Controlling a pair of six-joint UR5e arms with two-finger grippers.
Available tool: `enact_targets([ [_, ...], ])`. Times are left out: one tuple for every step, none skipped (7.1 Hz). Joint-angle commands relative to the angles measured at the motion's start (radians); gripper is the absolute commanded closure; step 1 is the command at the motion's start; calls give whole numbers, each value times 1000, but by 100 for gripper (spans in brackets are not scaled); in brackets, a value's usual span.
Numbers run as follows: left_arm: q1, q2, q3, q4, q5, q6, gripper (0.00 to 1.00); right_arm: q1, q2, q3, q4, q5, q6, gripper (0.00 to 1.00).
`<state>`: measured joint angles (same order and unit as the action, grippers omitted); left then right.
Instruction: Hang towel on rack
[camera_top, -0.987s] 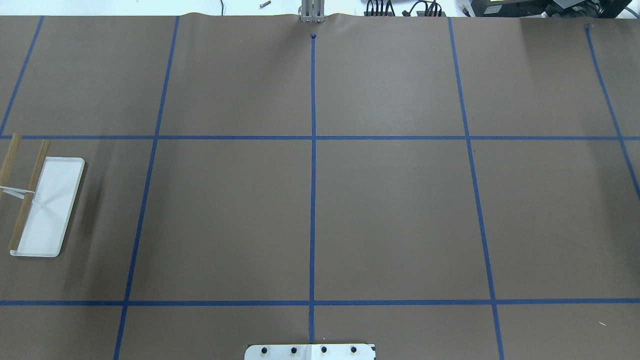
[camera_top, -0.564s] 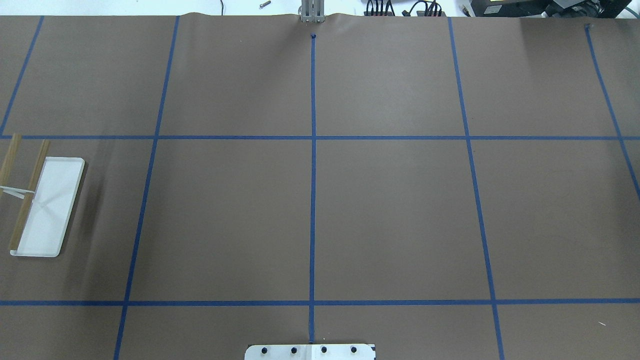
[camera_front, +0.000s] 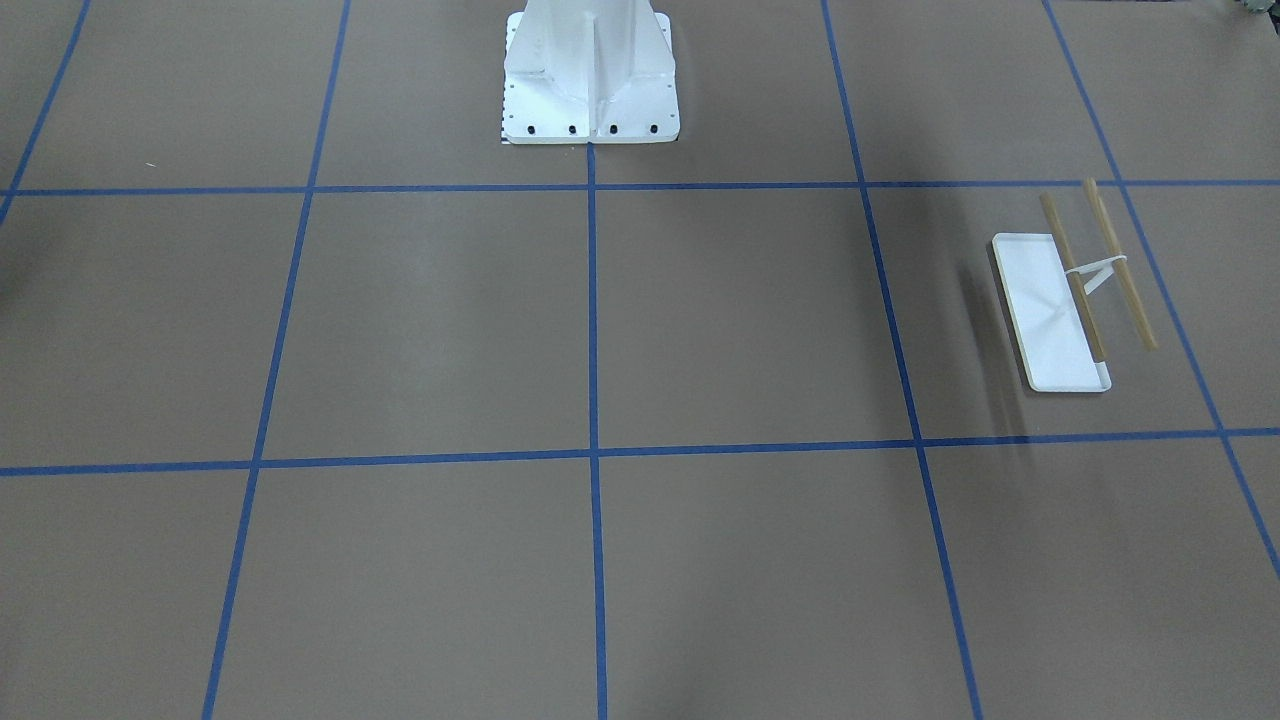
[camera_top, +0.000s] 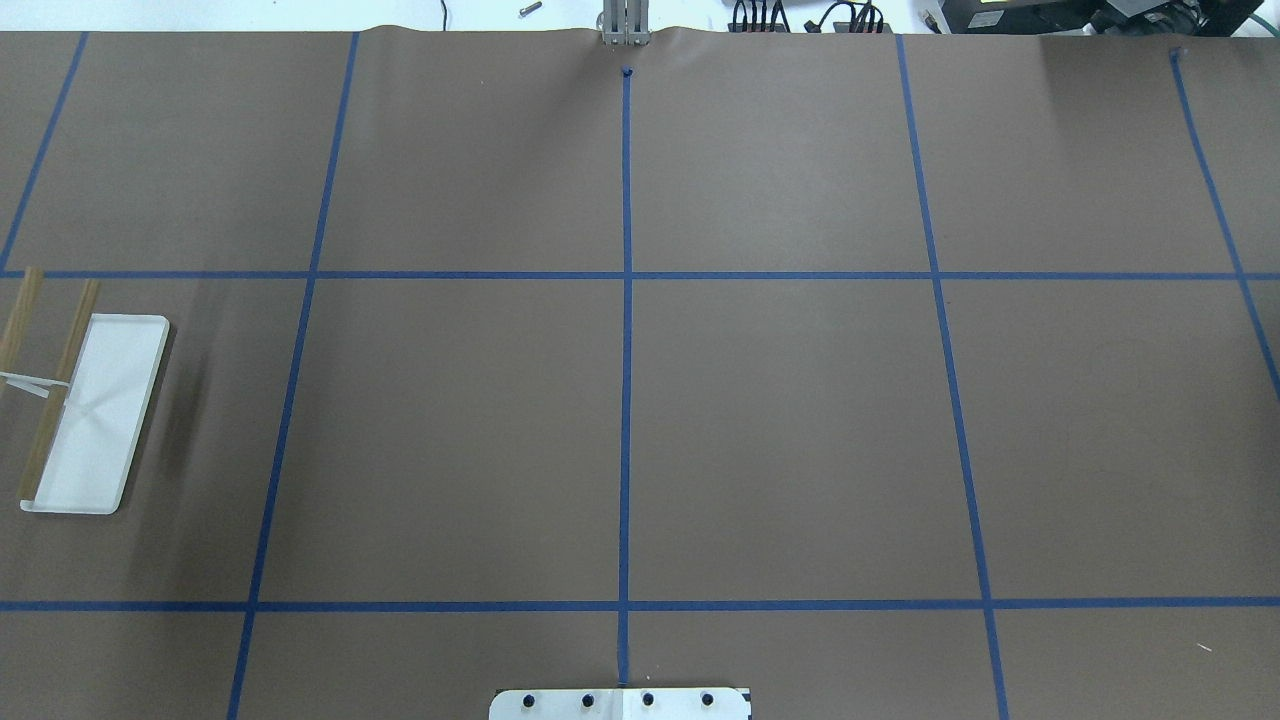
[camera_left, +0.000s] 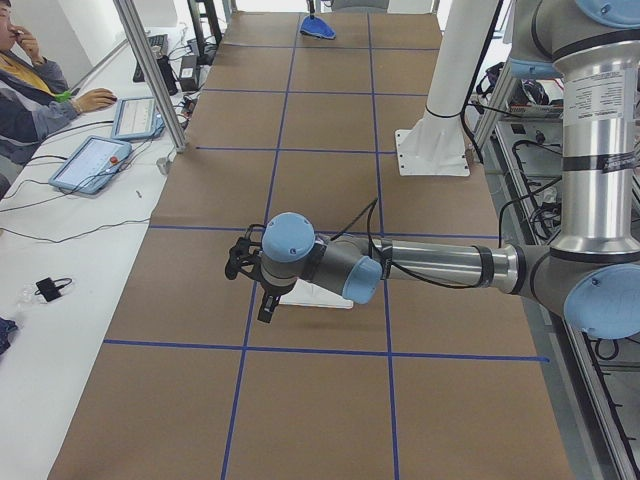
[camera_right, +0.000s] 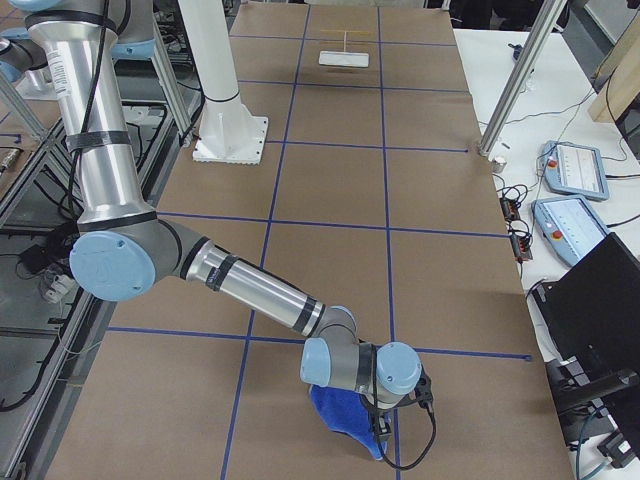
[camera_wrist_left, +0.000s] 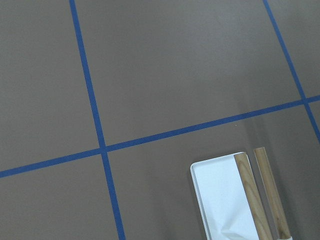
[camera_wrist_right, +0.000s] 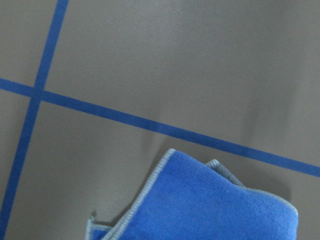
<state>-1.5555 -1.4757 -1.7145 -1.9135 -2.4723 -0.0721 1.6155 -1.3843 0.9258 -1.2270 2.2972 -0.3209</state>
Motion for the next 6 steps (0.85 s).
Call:
enact_targets([
  [0,-2,-1,2,-1,-3,2,4,1,-71,32,1,2,0],
  [0,-2,1,2,3,-2,2,6,2,-106,68,-5,5,0],
  [0,0,0,2,1,-2,2,6,2,-114,90,-10,11,3],
  [0,0,-1,1,1,-2,2,6,13,-123,90,-10,22,19],
  [0,0,-1,1,3,-2,2,6,18,-157,124,-10,22,21],
  [0,0,1,1,3,-2,2,6,19,-172,133,-10,22,22],
])
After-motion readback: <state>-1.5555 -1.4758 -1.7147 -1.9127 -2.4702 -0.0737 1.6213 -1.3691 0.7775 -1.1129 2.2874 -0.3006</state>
